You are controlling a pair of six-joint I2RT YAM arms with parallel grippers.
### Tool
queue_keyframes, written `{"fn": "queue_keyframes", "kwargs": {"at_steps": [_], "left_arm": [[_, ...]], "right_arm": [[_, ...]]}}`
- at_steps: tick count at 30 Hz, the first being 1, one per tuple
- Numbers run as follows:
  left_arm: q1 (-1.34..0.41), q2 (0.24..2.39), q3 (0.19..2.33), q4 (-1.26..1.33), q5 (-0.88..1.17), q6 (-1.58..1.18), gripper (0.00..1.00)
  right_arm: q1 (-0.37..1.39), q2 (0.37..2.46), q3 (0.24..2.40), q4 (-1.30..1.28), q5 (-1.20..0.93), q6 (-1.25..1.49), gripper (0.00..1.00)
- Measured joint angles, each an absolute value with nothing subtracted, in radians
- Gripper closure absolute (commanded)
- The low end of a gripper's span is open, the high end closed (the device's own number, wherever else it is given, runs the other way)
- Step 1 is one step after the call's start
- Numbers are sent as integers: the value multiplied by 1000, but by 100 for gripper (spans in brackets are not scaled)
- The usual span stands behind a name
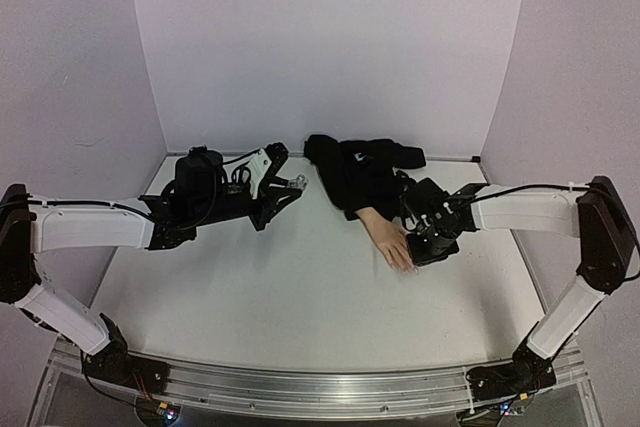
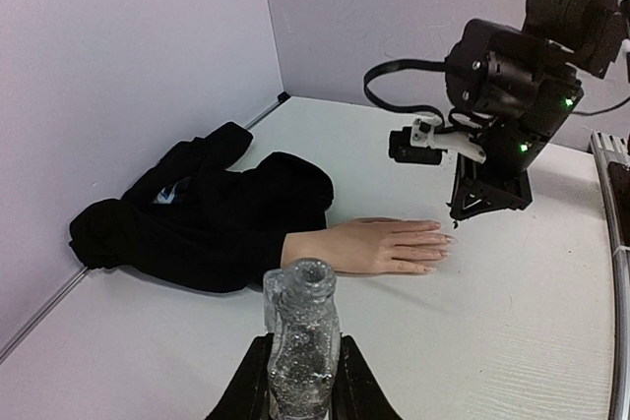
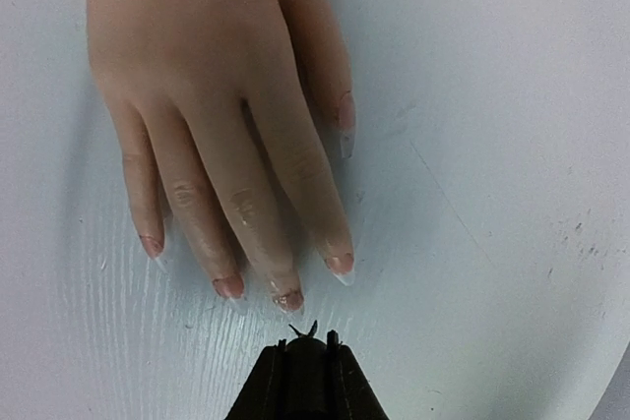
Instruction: Paint the nails
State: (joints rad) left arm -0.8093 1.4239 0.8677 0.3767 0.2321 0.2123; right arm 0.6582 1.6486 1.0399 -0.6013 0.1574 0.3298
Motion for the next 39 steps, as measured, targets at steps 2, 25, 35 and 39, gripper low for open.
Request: {"fn": "queue_keyframes", "kwargs": {"at_steps": [2, 25, 35, 39], "left_arm": [[-809, 1424, 868, 377, 232, 212, 100], [-809, 1424, 868, 377, 232, 212, 100], [-809, 1424, 868, 377, 232, 212, 100], [-809, 1424, 868, 377, 232, 212, 100]], "right_arm": [[658, 1613, 1040, -601, 160, 329, 100], [658, 1712, 1069, -591, 156, 301, 100], [658, 1725, 1076, -585, 156, 296, 100], [658, 1741, 1082, -583, 157, 296, 100]]}}
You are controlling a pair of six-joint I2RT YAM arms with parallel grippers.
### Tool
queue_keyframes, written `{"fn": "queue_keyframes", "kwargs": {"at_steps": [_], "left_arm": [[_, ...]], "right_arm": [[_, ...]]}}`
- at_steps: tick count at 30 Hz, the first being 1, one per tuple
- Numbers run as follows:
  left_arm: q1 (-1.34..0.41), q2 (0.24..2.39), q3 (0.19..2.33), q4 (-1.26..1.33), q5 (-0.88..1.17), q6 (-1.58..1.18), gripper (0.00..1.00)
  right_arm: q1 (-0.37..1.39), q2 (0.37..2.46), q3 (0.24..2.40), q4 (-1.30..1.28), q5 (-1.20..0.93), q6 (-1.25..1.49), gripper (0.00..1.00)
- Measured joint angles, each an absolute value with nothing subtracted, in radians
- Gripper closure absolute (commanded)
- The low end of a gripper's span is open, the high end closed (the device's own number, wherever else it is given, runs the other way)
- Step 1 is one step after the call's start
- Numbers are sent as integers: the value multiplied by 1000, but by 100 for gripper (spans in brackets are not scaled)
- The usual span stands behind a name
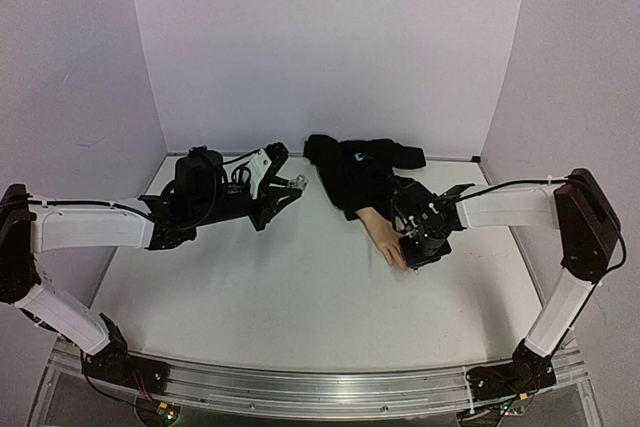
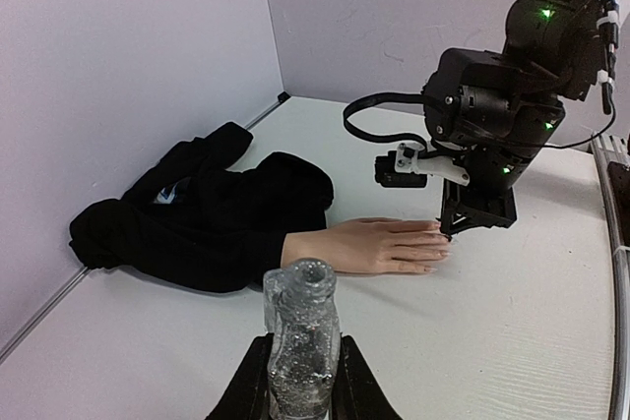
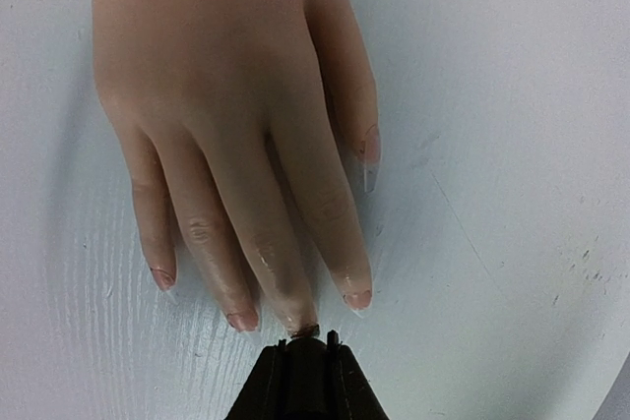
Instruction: Paint the nails
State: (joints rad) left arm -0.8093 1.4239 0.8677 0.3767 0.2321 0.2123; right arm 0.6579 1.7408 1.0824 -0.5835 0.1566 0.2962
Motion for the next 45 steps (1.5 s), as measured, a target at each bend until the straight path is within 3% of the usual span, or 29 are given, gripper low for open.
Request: {"fn": "queue_keyframes", "kwargs": {"at_steps": [37, 45], "left_arm": [[-809, 1424, 868, 377, 233, 212, 100], [-809, 1424, 867, 377, 232, 212, 100]], "right_arm": [[658, 1753, 1058, -588, 150, 332, 100], [658, 1664, 1031, -599, 148, 343, 100]]}}
